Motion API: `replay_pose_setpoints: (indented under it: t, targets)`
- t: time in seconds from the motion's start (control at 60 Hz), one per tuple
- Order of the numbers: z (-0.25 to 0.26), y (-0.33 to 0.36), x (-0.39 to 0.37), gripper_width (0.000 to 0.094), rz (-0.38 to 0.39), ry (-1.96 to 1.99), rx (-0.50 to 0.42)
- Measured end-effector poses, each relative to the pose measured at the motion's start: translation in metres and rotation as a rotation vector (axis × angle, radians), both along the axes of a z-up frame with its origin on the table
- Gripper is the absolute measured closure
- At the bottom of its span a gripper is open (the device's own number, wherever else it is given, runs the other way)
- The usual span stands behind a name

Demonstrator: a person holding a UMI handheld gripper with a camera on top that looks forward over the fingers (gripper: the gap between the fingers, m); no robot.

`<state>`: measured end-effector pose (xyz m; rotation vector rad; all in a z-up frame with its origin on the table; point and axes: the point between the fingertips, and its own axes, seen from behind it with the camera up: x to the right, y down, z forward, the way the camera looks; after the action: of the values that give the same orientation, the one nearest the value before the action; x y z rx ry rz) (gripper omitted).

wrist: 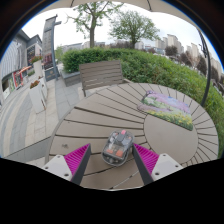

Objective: Arrange mouse

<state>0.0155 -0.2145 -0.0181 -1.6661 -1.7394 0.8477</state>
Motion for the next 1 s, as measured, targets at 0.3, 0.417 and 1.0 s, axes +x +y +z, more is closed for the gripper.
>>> replay_pose_setpoints:
  t: [0.3,0.417,1.0]
  targets:
    - [0.0,-0.008,-0.028,0.0318,0.042,0.001,0.036]
    - [-0.001,-0.009,-0.033,0.0493,0.072,-0.011,0.055]
    - [0.048,0.231,-0.21,0.0518,-0.034,0.024,0.065]
